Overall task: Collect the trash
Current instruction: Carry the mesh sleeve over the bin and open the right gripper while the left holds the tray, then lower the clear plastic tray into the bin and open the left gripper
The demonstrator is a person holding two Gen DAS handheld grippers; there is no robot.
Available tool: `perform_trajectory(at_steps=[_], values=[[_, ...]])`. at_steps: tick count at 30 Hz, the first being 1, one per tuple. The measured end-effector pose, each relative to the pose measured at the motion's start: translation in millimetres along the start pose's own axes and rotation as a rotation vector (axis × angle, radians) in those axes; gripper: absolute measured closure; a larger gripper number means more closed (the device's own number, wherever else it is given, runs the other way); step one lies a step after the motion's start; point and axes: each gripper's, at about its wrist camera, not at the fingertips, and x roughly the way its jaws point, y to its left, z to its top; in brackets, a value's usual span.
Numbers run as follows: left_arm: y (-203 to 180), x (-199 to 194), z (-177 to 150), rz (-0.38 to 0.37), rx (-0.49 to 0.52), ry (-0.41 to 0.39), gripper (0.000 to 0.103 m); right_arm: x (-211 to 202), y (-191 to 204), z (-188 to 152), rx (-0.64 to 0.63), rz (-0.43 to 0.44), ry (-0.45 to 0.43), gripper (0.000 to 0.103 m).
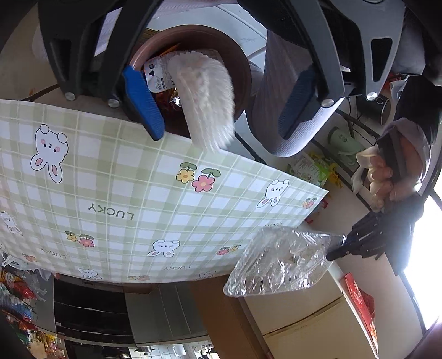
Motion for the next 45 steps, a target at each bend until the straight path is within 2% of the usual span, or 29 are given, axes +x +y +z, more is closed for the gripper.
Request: perform_trajectory(at_steps=[6, 10, 15, 19, 27, 34, 39, 41, 42, 43, 45], values=[[-10, 2, -5, -0.015, 0.042, 0.013, 0.094, -38, -4, 24, 0.004, -0.115, -0.173, 0.006], [-26, 5, -15, -0.047, 0.088, 0.045, 0.094, -69, -6, 37, 0.017, -0.193, -0.295, 0.006], [-54, 8, -35, -0.092, 0.17, 0.093, 0.094, -96, -10, 43, 0.016, -0.254, -0.384, 0.006], [-76, 12, -55, -0.125, 0.265, 0.144, 0.094, -108, -16, 43, 0.024, -0.273, -0.406, 0.006], [-103, 17, -85, -0.199, 0.38, 0.232, 0.094, -109, -28, 34, 0.072, -0.267, -0.402, 0.006], [-107, 26, -96, -0.212, 0.401, 0.281, 0.094, -106, -30, 33, 0.088, -0.262, -0.4, 0.006], [-103, 38, -108, -0.218, 0.377, 0.329, 0.093, -104, -33, 32, 0.1, -0.253, -0.392, 0.006], [-102, 45, -116, -0.201, 0.398, 0.358, 0.087, -104, -32, 32, 0.098, -0.253, -0.391, 0.006], [-101, 47, -118, -0.176, 0.408, 0.36, 0.068, -104, -32, 32, 0.098, -0.253, -0.391, 0.006], [-98, 49, -119, -0.154, 0.403, 0.355, 0.042, -104, -32, 32, 0.097, -0.254, -0.391, 0.006], [-91, 49, -115, -0.137, 0.37, 0.332, 0.032, -103, -32, 32, 0.098, -0.258, -0.386, 0.006]])
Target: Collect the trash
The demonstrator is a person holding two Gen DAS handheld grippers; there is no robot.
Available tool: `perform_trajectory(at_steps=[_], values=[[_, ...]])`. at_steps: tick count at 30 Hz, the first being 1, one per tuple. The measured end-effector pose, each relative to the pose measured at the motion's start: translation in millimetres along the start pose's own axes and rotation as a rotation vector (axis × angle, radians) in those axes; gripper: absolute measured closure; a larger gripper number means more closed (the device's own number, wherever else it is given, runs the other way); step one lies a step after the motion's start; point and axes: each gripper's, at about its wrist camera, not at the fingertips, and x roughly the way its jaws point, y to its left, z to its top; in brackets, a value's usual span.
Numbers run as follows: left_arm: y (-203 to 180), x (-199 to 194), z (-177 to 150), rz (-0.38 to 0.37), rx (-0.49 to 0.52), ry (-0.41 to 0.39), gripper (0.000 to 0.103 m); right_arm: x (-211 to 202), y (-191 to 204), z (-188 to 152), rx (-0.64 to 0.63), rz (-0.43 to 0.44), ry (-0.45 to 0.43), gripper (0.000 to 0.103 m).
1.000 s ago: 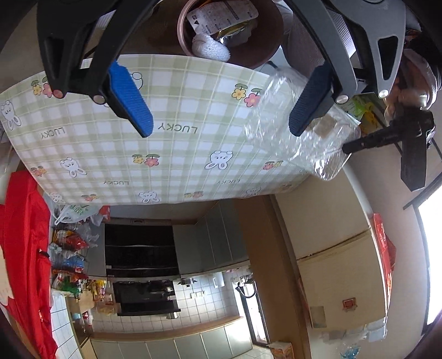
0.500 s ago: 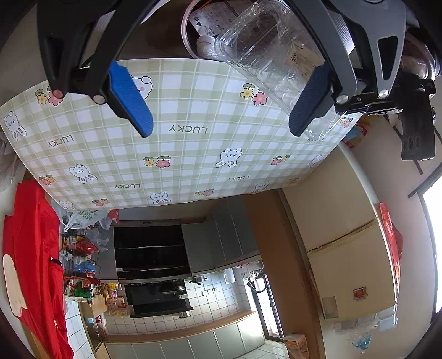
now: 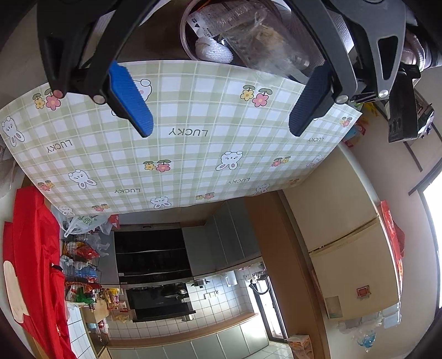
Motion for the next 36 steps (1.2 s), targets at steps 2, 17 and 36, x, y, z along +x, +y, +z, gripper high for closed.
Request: perform_trajectory(at_steps=[2, 17, 36], values=[[8, -3, 4, 0.018, -0.018, -0.007, 0.03, 2, -1, 0, 0.005, -0.003, 0.006, 0.006], [13, -53, 48, 0.183, 0.034, -0.2, 0.01, 0, 21, 19, -0.096, -0.087, 0.005, 0.006], [-35, -114, 103, 0.239, 0.181, -0.438, 0.006, -38, 43, 66, -0.15, -0.253, -0.12, 0.006]])
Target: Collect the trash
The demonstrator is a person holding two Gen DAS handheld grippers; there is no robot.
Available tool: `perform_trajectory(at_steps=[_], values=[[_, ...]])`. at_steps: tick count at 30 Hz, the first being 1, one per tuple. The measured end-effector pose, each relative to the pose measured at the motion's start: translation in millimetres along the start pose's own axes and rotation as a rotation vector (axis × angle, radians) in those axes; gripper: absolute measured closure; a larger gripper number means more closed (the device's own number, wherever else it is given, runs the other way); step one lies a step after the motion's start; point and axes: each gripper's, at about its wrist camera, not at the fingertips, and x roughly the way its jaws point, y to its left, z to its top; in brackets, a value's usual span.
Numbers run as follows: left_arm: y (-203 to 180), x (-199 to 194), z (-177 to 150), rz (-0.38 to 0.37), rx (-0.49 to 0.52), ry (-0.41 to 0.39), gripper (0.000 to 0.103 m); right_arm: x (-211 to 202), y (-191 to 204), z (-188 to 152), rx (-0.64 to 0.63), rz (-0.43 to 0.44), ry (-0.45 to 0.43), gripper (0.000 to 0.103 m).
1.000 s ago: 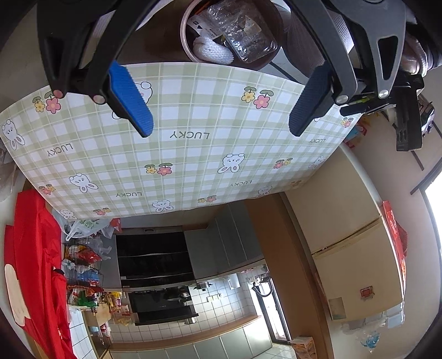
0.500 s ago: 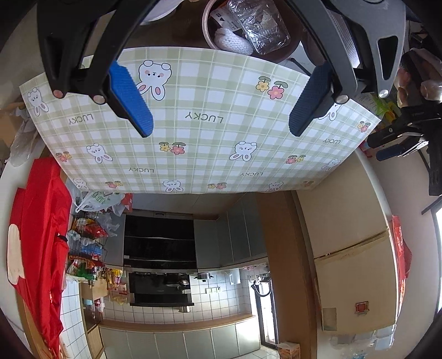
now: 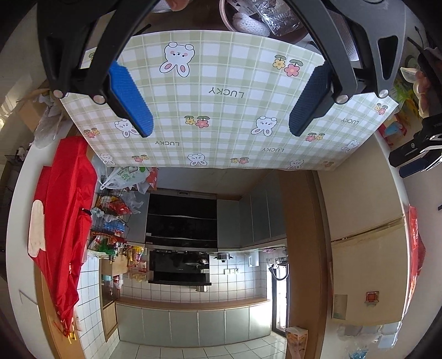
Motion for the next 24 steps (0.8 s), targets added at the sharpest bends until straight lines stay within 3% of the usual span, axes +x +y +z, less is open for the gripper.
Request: perform_trajectory(at_steps=[24], values=[[-9.6, 6.2, 5.0, 0.006, 0.015, 0.007, 0.006, 4.0, -0.6, -1.0, 0.019, -0.032, 0.027, 0.006]])
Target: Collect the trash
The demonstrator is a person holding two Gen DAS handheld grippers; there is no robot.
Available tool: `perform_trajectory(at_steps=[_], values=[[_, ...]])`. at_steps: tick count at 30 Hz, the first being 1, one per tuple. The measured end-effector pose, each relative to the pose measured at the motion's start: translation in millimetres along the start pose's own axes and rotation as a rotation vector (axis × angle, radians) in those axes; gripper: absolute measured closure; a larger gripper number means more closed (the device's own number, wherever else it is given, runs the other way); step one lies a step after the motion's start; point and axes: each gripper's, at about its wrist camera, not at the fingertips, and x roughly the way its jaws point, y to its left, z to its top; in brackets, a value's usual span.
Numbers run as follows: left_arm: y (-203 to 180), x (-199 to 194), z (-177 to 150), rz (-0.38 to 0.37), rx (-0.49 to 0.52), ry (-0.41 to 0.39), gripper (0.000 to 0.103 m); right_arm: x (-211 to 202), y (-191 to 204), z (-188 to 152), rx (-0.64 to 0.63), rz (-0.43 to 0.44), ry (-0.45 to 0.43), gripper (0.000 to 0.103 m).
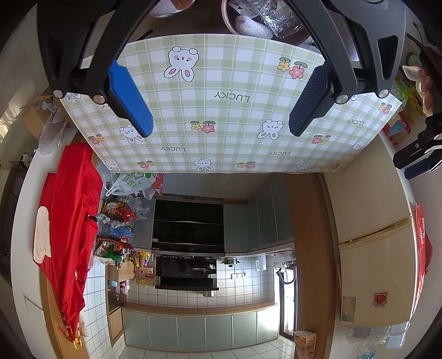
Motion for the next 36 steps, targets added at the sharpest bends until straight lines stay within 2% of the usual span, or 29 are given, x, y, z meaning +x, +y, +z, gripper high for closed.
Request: perform_trajectory(at_steps=[28, 36], values=[[-7.0, -0.8, -3.4, 0.047, 0.068, -0.001, 0.006, 2.7, 0.9, -4.7, -0.025, -0.029, 0.015, 0.006], [-7.8, 0.9, -2.8, 0.049, 0.078, 0.005, 0.006, 2.4, 4.0, -5.5, -0.059, -0.065, 0.01, 0.006]])
